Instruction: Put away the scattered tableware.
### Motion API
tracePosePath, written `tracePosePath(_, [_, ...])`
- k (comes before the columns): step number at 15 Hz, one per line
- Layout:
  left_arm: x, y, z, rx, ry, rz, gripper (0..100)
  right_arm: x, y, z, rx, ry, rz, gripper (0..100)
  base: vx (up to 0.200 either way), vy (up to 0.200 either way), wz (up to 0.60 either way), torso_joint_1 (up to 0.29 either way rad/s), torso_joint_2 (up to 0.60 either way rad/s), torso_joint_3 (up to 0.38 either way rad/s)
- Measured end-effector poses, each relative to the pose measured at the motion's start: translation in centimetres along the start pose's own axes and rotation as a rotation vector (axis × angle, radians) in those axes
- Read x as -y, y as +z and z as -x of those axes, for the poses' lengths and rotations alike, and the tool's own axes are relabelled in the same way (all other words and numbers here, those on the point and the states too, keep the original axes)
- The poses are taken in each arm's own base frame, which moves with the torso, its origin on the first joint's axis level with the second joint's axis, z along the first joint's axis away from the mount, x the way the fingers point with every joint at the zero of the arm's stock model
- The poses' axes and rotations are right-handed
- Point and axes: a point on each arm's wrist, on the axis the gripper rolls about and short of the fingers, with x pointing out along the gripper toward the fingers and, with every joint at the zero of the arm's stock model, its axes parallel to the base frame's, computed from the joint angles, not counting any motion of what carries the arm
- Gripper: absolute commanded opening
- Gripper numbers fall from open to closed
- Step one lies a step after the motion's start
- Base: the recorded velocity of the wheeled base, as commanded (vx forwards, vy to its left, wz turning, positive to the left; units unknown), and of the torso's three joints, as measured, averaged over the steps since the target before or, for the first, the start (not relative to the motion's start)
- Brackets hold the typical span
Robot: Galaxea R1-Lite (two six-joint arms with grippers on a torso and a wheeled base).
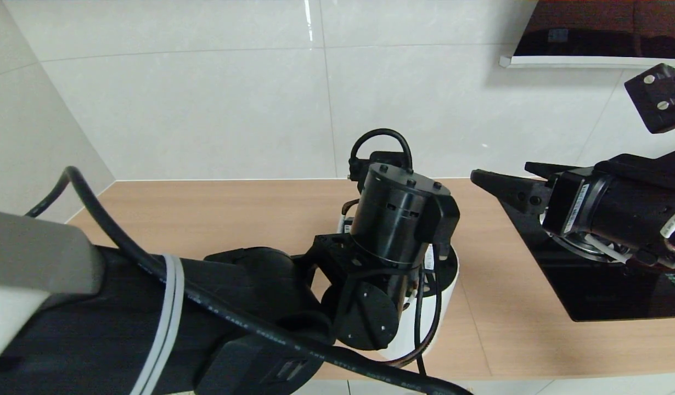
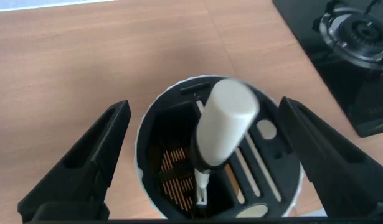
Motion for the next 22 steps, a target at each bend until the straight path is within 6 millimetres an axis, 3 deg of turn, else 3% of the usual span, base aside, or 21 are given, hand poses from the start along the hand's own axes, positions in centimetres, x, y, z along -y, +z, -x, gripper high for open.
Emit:
tracePosePath(2, [-0.2, 1.4, 1.1, 0.030, -0.030, 0.054, 100, 0.0, 0.0, 0.0, 0.002, 0.000, 0.000, 100, 0.000, 0.000, 0.00, 0.000, 0.00, 0.000])
tracePosePath(5, [-1.7, 5.2, 4.7, 0.101, -0.130, 0.161, 100, 0.0, 0.1, 0.1, 0.010, -0.004, -0.002, 100, 0.000, 0.000, 0.00, 0.000, 0.00, 0.000])
tracePosePath(8, [-6.3, 9.1, 10.3, 0.188, -0.257, 0.246, 100, 0.7, 0.0, 0.6, 0.011, -0.039, -0.001, 100, 0.000, 0.000, 0.00, 0.000, 0.00, 0.000])
tracePosePath(10, [-10.9, 9.9, 14.1, 0.227, -0.343, 0.269, 100, 1.3, 0.1, 1.6, 0.026, -0.073, -0.003, 100, 0.000, 0.000, 0.00, 0.000, 0.00, 0.000])
tracePosePath(13, [-17.2, 8.2, 19.9, 0.247, -0.417, 0.260, 100, 2.5, -0.2, 4.5, 0.055, -0.148, -0.005, 100, 0.000, 0.000, 0.00, 0.000, 0.00, 0.000])
tracePosePath(16, [-21.5, 4.7, 25.6, 0.209, -0.343, 0.253, 100, 4.1, -0.9, 9.2, 0.102, -0.249, 0.006, 100, 0.000, 0.000, 0.00, 0.000, 0.00, 0.000])
tracePosePath(19, [-23.4, 1.2, 30.3, 0.235, -0.233, 0.266, 100, 4.7, -1.7, 14.7, 0.139, -0.349, 0.016, 100, 0.000, 0.000, 0.00, 0.000, 0.00, 0.000])
tracePosePath(22, [-23.9, -2.5, 34.2, 0.288, -0.118, 0.260, 100, 4.0, -3.1, 21.0, 0.167, -0.429, 0.073, 100, 0.000, 0.000, 0.00, 0.000, 0.00, 0.000])
